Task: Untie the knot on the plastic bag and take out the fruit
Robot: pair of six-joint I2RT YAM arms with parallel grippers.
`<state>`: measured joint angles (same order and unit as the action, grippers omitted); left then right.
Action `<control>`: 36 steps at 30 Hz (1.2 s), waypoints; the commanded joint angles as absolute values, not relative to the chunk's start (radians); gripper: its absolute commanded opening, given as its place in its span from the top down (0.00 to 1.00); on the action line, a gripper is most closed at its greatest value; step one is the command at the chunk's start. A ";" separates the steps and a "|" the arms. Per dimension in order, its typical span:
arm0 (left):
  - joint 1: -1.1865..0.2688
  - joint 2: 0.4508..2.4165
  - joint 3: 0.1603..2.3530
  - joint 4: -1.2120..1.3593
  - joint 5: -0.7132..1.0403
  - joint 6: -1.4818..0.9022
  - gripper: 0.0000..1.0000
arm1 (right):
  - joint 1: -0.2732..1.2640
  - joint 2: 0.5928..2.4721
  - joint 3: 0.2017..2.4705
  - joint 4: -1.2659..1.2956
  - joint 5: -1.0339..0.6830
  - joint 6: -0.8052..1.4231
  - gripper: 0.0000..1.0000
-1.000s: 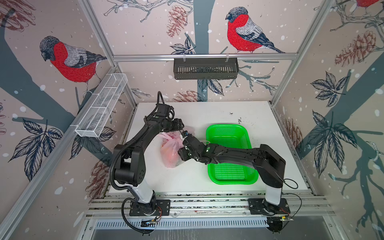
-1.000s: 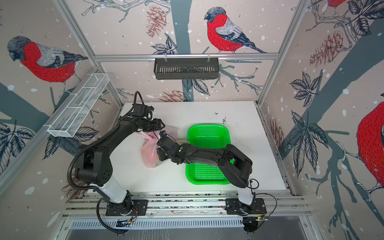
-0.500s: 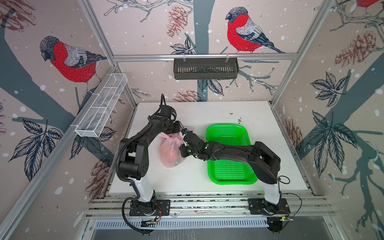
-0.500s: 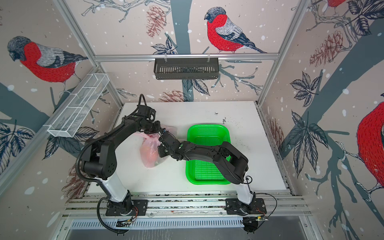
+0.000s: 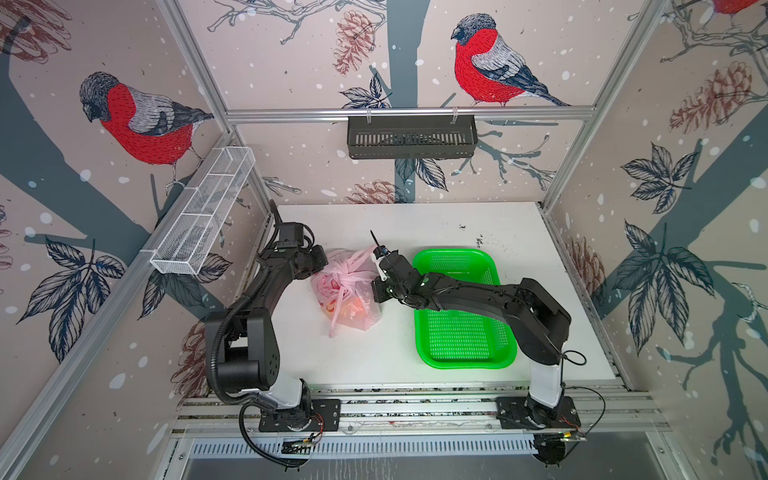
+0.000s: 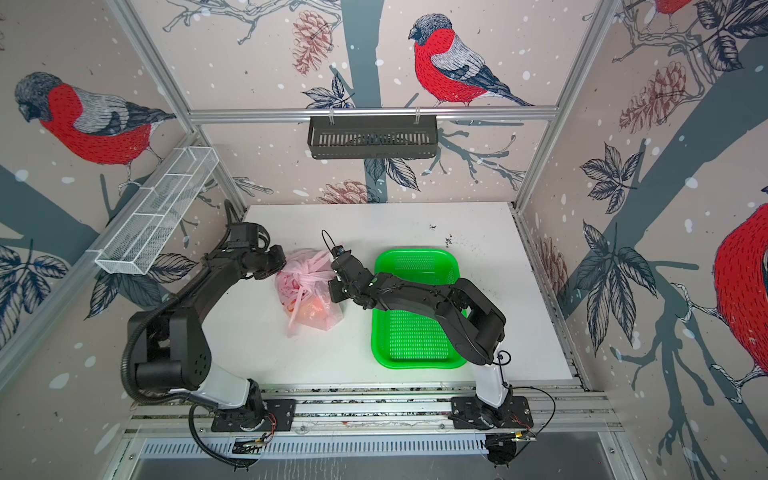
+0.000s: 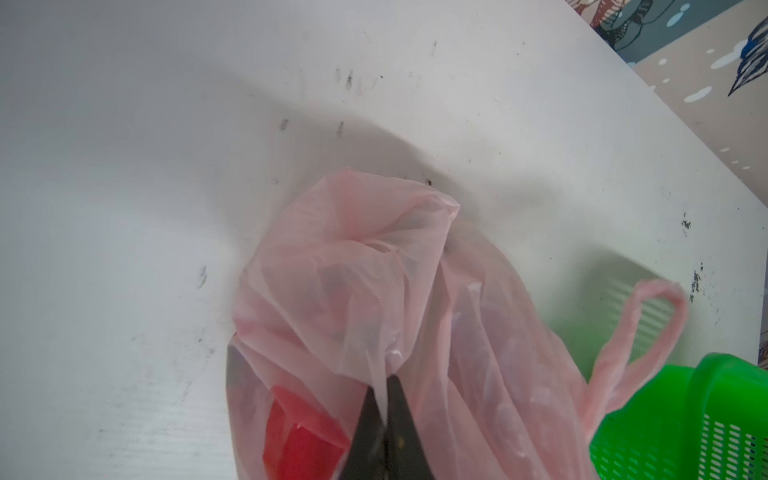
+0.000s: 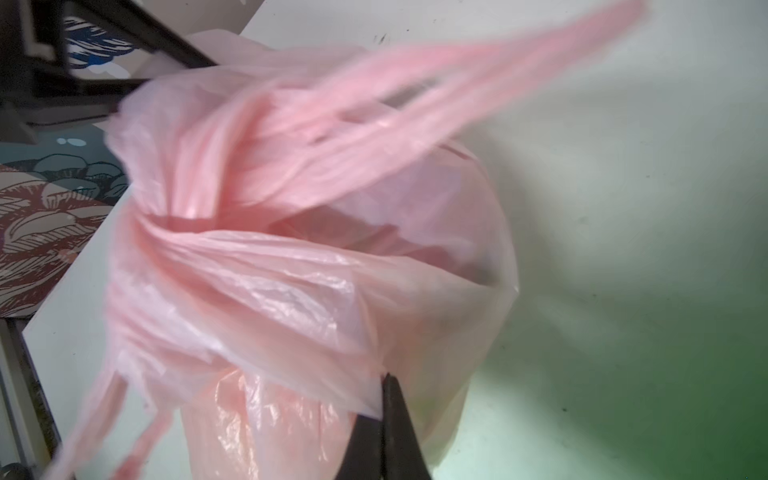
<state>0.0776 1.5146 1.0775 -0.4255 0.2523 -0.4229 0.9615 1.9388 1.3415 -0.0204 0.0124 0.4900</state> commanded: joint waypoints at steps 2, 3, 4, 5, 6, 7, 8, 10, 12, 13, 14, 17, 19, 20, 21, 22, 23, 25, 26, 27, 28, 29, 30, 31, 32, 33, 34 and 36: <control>0.132 1.452 1.026 -0.374 0.249 -0.472 1.00 | 0.946 1.933 1.349 -0.053 0.066 0.429 0.95; 0.142 1.439 1.012 -0.367 0.248 -0.482 1.00 | 0.944 1.931 1.353 -0.059 0.072 0.426 0.95; 0.153 1.424 1.003 -0.358 0.251 -0.497 1.00 | 0.940 1.928 1.356 -0.064 0.076 0.421 0.95; 0.166 1.411 0.973 -0.347 0.263 -0.506 1.00 | 0.940 1.922 1.358 -0.068 0.078 0.414 0.94; 0.173 1.401 0.959 -0.339 0.275 -0.514 1.00 | 0.941 1.915 1.359 -0.071 0.080 0.406 0.91; 0.177 1.390 0.946 -0.328 0.289 -0.524 1.00 | 0.943 1.909 1.362 -0.075 0.086 0.396 0.87; 0.178 1.379 0.934 -0.320 0.304 -0.533 1.00 | 0.949 1.901 1.366 -0.082 0.094 0.385 0.80; 0.178 1.361 0.913 -0.292 0.341 -0.550 1.00 | 0.961 1.888 1.378 -0.094 0.106 0.359 0.68; 0.178 1.347 0.888 -0.259 0.381 -0.564 1.00 | 0.983 1.872 1.393 -0.107 0.123 0.318 0.59; 0.178 1.342 0.877 -0.243 0.401 -0.570 1.00 | 0.996 1.866 1.404 -0.115 0.137 0.293 0.54; 0.178 1.341 0.869 -0.234 0.413 -0.578 1.00 | 1.011 1.863 1.418 -0.124 0.153 0.269 0.51; 0.178 1.335 0.855 -0.218 0.429 -0.587 1.00 | 1.042 1.862 1.459 -0.135 0.166 0.203 0.45; 0.178 1.333 0.851 -0.215 0.434 -0.587 1.00 | 1.054 1.872 1.484 -0.131 0.159 0.164 0.43; 0.178 1.332 0.849 -0.213 0.434 -0.588 1.00 | 1.057 1.879 1.498 -0.129 0.153 0.146 0.42; 0.178 1.330 0.847 -0.211 0.434 -0.588 1.00 | 1.059 1.891 1.514 -0.131 0.147 0.128 0.42; 0.178 1.330 0.844 -0.209 0.436 -0.588 1.00 | 1.060 1.906 1.534 -0.135 0.134 0.111 0.41; 0.178 1.330 0.842 -0.207 0.437 -0.589 1.00 | 1.062 1.920 1.552 -0.139 0.126 0.096 0.40; 0.178 1.328 0.836 -0.206 0.440 -0.589 1.00 | 1.068 1.951 1.591 -0.143 0.116 0.061 0.39; 0.178 1.328 0.833 -0.204 0.439 -0.588 1.00 | 1.068 1.967 1.605 -0.143 0.108 0.050 0.38; 0.178 1.328 0.832 -0.202 0.439 -0.588 1.00 | 1.068 1.983 1.624 -0.147 0.094 0.038 0.38; 0.178 1.328 0.830 -0.201 0.439 -0.588 1.00 | 1.068 2.001 1.648 -0.153 0.075 0.028 0.38; 0.178 1.329 0.828 -0.200 0.440 -0.589 1.00 | 1.068 2.016 1.661 -0.158 0.061 0.020 0.38; 0.177 1.327 0.826 -0.198 0.440 -0.590 1.00 | 1.068 2.032 1.677 -0.160 0.046 0.014 0.38; 0.178 1.326 0.825 -0.197 0.441 -0.592 1.00 | 1.068 2.049 1.693 -0.164 0.034 0.010 0.38; 0.178 1.325 0.823 -0.192 0.440 -0.594 1.00 | 1.068 2.060 1.707 -0.169 0.026 0.007 0.38; 0.178 1.325 0.821 -0.186 0.441 -0.597 1.00 | 1.068 2.075 1.722 -0.177 0.014 0.005 0.38; 0.178 1.327 0.821 -0.183 0.441 -0.597 1.00 | 1.068 2.089 1.735 -0.185 0.003 0.005 0.40; 0.178 1.331 0.821 -0.177 0.440 -0.604 1.00 | 1.068 2.109 1.757 -0.202 -0.009 0.007 0.43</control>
<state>0.1757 1.3304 0.8227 -0.2222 0.4229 -0.5869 1.0653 2.0911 1.7332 -0.1741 0.0349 0.0257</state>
